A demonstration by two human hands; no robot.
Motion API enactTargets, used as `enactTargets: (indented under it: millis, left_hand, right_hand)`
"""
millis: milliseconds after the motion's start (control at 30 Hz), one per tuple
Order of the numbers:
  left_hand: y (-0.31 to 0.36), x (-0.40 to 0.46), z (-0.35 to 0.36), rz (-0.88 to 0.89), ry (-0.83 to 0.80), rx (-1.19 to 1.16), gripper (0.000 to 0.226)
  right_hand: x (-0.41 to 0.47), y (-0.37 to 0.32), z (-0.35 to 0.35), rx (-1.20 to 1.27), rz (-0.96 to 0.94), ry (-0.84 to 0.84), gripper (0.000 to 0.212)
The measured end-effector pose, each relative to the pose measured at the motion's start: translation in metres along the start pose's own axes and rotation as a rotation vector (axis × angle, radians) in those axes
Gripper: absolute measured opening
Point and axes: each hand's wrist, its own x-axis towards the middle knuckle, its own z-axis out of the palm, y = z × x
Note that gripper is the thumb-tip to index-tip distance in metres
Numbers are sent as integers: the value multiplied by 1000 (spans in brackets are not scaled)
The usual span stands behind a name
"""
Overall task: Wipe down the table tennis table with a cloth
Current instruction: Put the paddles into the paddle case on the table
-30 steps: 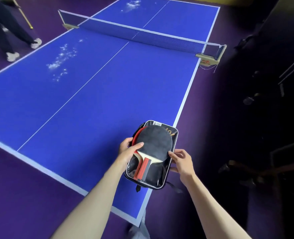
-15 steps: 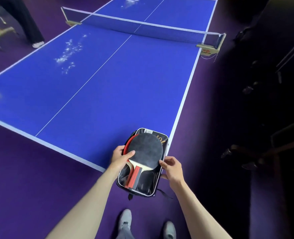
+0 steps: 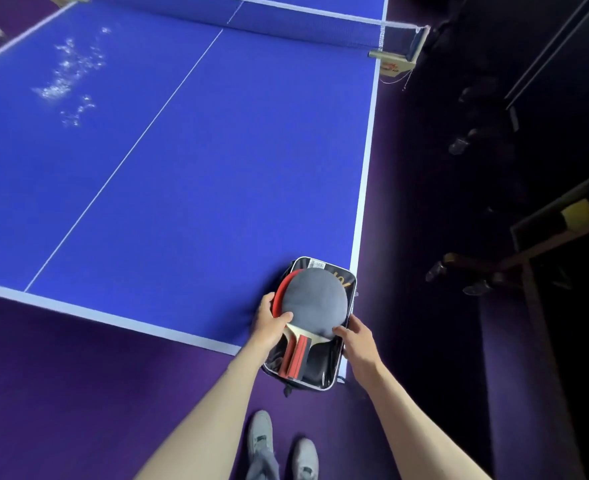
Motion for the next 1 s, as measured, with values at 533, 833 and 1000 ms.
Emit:
enactTargets:
  millis: [533, 833, 1000]
  left_hand:
    - [24, -2, -2, 14, -80, 227, 60]
    - [78, -79, -56, 293, 37, 1104, 38]
    - [79, -113, -105, 324, 74, 1161, 33]
  right_hand:
    - [10, -22, -9, -511, -279, -48, 52]
    - [-58, -81, -5, -1352, -470, -9, 49]
    - [-81, -114, 33, -1372, -604, -45, 36]
